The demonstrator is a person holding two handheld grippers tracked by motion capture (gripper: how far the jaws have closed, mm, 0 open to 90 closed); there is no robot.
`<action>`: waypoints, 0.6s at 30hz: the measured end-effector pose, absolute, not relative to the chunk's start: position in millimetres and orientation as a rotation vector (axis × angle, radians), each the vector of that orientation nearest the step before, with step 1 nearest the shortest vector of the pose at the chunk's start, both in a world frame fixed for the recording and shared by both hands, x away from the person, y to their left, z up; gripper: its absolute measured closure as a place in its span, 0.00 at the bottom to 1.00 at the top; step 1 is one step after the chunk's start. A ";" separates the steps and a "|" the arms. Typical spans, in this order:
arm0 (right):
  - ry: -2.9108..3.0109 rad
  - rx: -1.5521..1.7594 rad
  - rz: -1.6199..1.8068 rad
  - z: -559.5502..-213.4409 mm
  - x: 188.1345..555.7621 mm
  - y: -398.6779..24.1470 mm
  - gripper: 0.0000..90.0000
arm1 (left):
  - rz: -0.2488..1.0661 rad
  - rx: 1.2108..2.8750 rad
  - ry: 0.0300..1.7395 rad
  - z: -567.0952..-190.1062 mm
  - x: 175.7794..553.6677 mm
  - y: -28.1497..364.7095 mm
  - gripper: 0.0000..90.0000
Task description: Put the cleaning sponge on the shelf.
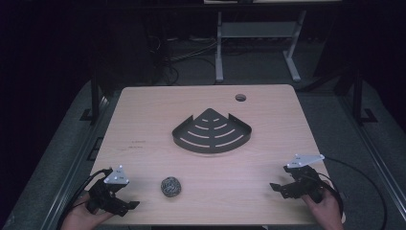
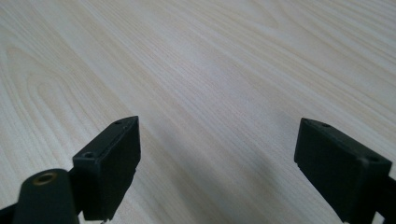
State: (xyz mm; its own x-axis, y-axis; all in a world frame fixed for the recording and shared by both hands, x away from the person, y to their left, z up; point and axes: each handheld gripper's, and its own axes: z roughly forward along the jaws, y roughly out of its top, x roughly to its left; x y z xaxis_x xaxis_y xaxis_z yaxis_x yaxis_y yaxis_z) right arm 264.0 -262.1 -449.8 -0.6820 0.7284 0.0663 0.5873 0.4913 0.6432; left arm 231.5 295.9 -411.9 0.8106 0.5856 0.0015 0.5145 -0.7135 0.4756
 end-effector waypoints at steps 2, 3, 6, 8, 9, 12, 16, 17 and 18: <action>2.520 1.124 0.963 -449.6 263.8 -262.6 0.16 | 0.204 2.537 0.811 -411.9 232.3 293.0 0.20; 2.519 1.125 0.961 -449.7 263.7 -262.7 0.16 | 0.201 2.534 0.812 -412.2 232.5 291.3 0.20; 2.524 1.125 0.958 -450.5 263.8 -262.0 0.16 | 0.194 2.547 0.797 -412.2 233.3 286.2 0.20; 2.525 1.120 0.959 -450.6 263.7 -260.9 0.16 | 0.193 2.549 0.785 -412.5 233.8 282.6 0.20; 2.525 1.118 0.959 -450.4 263.6 -260.7 0.16 | 0.190 2.553 0.782 -412.5 234.1 280.8 0.20; 2.525 1.119 0.960 -449.9 263.3 -260.3 0.16 | 0.187 2.556 0.769 -412.1 235.5 275.8 0.20; 2.525 1.122 0.964 -450.3 263.7 -260.4 0.16 | 0.183 2.562 0.753 -410.8 237.9 269.5 0.20; 2.525 1.123 0.965 -450.4 263.7 -260.4 0.16 | 0.183 2.562 0.753 -410.8 237.9 269.5 0.20; 2.525 1.123 0.965 -450.4 263.7 -260.4 0.16 | 0.181 2.572 0.743 -410.1 239.0 267.8 0.20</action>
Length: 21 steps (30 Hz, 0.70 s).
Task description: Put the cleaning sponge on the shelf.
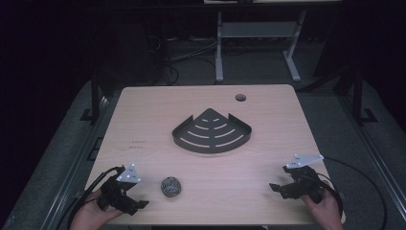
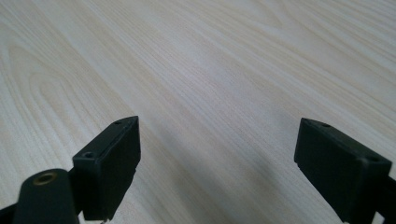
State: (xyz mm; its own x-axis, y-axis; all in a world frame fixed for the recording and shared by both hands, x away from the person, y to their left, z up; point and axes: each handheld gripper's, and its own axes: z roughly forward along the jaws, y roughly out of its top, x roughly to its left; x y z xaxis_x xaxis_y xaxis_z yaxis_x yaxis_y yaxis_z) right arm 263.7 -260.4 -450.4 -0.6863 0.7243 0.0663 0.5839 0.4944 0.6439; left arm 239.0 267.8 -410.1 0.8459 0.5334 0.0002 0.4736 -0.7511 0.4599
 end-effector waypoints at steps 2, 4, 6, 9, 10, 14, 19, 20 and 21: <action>2.525 1.122 0.965 -450.4 263.7 -260.5 0.16 | 0.177 2.571 0.738 -409.7 240.4 264.1 0.20; 2.527 1.120 0.963 -449.8 263.6 -260.9 0.16 | 0.172 2.578 0.723 -409.6 241.9 260.0 0.20; 2.528 1.117 0.962 -449.6 263.5 -260.9 0.16 | 0.165 2.584 0.715 -410.0 243.3 257.0 0.20; 2.529 1.119 0.964 -449.6 263.5 -261.2 0.16 | 0.158 2.585 0.705 -410.7 245.2 252.9 0.20; 2.526 1.120 0.969 -449.8 263.3 -261.1 0.16 | 0.155 2.582 0.711 -411.1 245.6 251.6 0.20; 2.524 1.117 0.974 -449.7 263.3 -261.0 0.16 | 0.146 2.591 0.700 -411.9 248.7 247.3 0.20; 2.519 1.119 0.979 -449.5 263.0 -261.7 0.16 | 0.140 2.598 0.687 -413.0 251.7 241.4 0.20; 2.519 1.120 0.980 -449.5 262.8 -261.7 0.16 | 0.138 2.600 0.685 -413.1 252.2 240.3 0.20; 2.520 1.120 0.978 -449.4 262.8 -261.9 0.16 | 0.139 2.602 0.683 -413.2 252.8 239.2 0.20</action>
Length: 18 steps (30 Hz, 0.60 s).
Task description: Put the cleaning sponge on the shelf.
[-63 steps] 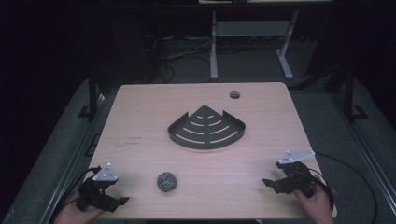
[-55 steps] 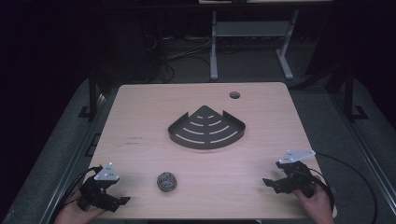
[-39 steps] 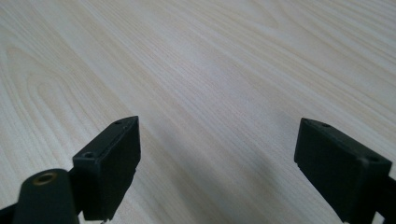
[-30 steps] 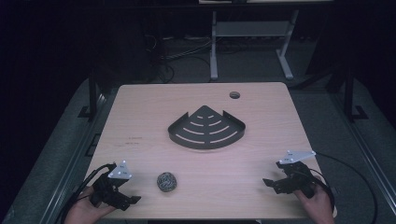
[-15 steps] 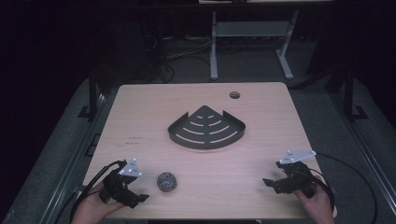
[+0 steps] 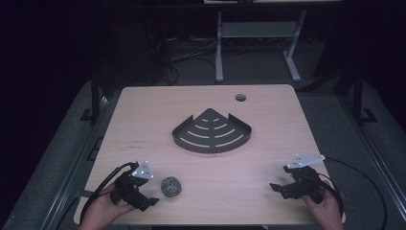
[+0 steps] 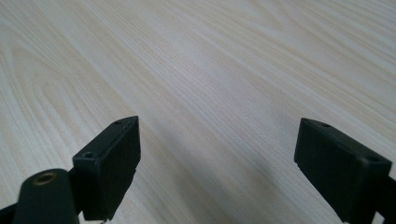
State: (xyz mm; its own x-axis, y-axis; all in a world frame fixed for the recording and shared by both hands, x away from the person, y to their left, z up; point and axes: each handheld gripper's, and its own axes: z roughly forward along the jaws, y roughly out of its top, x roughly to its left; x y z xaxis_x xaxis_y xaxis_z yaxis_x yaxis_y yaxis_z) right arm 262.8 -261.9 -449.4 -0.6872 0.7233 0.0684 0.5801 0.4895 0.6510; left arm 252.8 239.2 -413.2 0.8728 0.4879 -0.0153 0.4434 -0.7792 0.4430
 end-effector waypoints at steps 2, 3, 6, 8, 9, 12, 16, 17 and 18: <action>2.520 1.121 0.979 -449.4 262.7 -262.1 0.16 | 0.129 2.605 0.679 -413.7 254.2 236.7 0.20; 2.522 1.119 0.978 -449.4 262.8 -262.3 0.16 | 0.131 2.606 0.675 -414.0 254.5 235.8 0.20; 2.522 1.121 0.979 -449.4 262.7 -262.2 0.16 | 0.123 2.608 0.670 -414.5 255.4 233.7 0.20; 2.522 1.121 0.979 -449.3 262.6 -262.1 0.16 | 0.118 2.608 0.664 -415.4 256.9 230.3 0.20; 2.520 1.123 0.980 -449.5 262.5 -261.9 0.16 | 0.115 2.609 0.661 -415.6 257.7 229.3 0.20; 2.522 1.124 0.979 -449.8 262.5 -261.9 0.16 | 0.108 2.607 0.661 -416.7 259.1 225.2 0.20; 2.525 1.121 0.979 -449.4 262.2 -262.4 0.16 | 0.100 2.620 0.649 -417.9 261.5 220.8 0.20; 2.522 1.123 0.980 -449.5 262.1 -262.7 0.16 | 0.098 2.622 0.647 -418.2 262.2 219.9 0.20; 2.522 1.119 0.982 -449.5 262.2 -263.2 0.16 | 0.097 2.619 0.648 -418.7 262.6 218.9 0.20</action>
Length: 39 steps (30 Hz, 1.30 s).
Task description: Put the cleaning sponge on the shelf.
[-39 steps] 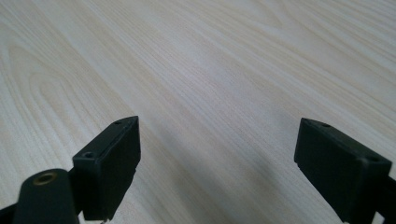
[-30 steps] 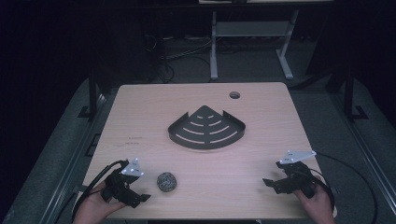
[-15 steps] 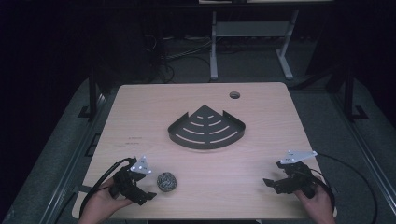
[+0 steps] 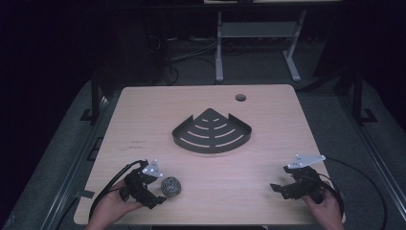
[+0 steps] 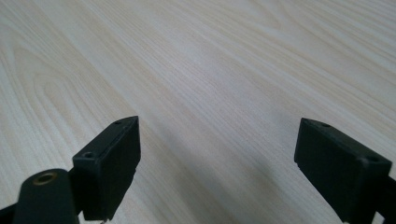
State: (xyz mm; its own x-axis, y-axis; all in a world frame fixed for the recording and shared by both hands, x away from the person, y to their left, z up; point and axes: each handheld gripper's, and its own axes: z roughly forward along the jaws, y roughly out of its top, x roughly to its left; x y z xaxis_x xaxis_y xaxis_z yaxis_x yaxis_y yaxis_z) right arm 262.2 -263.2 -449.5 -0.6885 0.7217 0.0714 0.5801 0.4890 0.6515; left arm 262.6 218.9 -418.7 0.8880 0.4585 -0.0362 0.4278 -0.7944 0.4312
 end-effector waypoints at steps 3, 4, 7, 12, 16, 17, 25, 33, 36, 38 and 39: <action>2.518 1.124 0.985 -449.5 261.8 -263.7 0.16 | 0.096 2.625 0.644 -419.1 264.0 217.0 0.20; 2.518 1.123 0.986 -449.7 261.9 -263.9 0.16 | 0.093 2.625 0.642 -419.4 264.6 216.2 0.20; 2.524 1.120 0.982 -449.5 261.5 -263.3 0.16 | 0.086 2.624 0.645 -421.0 265.6 213.9 0.20; 2.523 1.117 0.985 -449.3 261.7 -263.0 0.16 | 0.078 2.624 0.642 -422.3 268.2 210.1 0.20; 2.520 1.121 0.988 -449.3 261.7 -263.4 0.16 | 0.075 2.633 0.633 -422.8 270.7 207.0 0.20; 2.519 1.123 0.989 -449.4 261.7 -263.4 0.16 | 0.075 2.630 0.634 -423.2 271.2 206.1 0.20; 2.521 1.123 0.990 -449.6 261.6 -263.4 0.16 | 0.065 2.635 0.635 -425.5 274.5 200.9 0.20; 2.520 1.120 0.992 -449.3 261.4 -263.4 0.16 | 0.061 2.643 0.626 -427.0 278.1 196.4 0.20; 2.521 1.120 0.991 -449.5 261.6 -263.4 0.16 | 0.059 2.646 0.626 -428.1 279.3 195.4 0.20; 2.521 1.119 0.992 -449.5 261.6 -263.4 0.16 | 0.057 2.648 0.631 -429.0 280.2 194.6 0.20; 2.521 1.120 0.992 -449.6 261.6 -263.4 0.16 | 0.055 2.647 0.633 -429.5 280.5 194.2 0.20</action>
State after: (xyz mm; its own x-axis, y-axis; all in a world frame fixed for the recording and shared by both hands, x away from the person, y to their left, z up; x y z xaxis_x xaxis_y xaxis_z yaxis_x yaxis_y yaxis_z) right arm 261.6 -263.4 -449.6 -0.6895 0.7203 0.0761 0.5791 0.4850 0.6553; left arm 280.5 194.2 -429.5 0.8958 0.4409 -0.0568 0.4244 -0.8100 0.4046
